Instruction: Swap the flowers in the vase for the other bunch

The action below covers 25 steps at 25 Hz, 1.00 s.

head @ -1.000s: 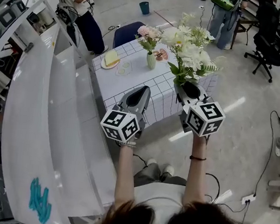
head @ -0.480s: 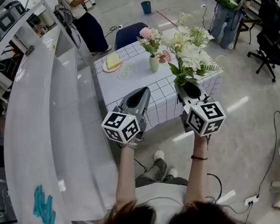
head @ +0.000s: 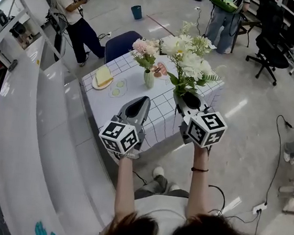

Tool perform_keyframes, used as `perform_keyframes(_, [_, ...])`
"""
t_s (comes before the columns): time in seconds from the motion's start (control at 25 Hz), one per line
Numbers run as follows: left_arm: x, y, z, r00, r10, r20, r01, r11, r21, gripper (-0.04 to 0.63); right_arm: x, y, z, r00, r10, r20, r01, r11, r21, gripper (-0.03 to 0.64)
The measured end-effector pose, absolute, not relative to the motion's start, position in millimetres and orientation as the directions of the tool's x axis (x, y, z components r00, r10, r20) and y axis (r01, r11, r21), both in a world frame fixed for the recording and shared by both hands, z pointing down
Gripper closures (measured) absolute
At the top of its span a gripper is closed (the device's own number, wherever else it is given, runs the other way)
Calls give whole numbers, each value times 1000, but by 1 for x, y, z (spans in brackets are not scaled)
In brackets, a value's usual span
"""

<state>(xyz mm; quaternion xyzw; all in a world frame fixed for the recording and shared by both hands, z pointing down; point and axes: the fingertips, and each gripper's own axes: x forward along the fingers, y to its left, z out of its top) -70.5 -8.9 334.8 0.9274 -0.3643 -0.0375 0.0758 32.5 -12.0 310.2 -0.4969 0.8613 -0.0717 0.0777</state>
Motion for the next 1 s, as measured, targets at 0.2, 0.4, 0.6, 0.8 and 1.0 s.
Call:
perform_keyframes(0.2, [-72, -43, 333, 741, -671, -22, -657, -731, 184, 578, 35, -39, 311, -468, -881, -73, -855, 472, -214, 569])
perform_keyframes(0.4, [-79, -69, 334, 741, -671, -9, -662, -733, 156, 578, 32, -62, 311, -453, -887, -85, -858, 460, -227, 569])
perform_keyframes(0.6, [-87, -87, 334, 740, -672, -11, -663, -733, 148, 577, 23, -78, 311, -450, -888, -89, -858, 458, -230, 569])
perform_keyframes(0.8, [-96, -99, 331, 732, -680, -36, -668, -728, 155, 577, 20, -91, 310, -452, -887, -88, -857, 460, -233, 569])
perform_keyframes(1.0, [-100, -107, 334, 736, -677, -28, -668, -732, 133, 577, 14, -101, 312, -456, -886, -85, -855, 462, -234, 569])
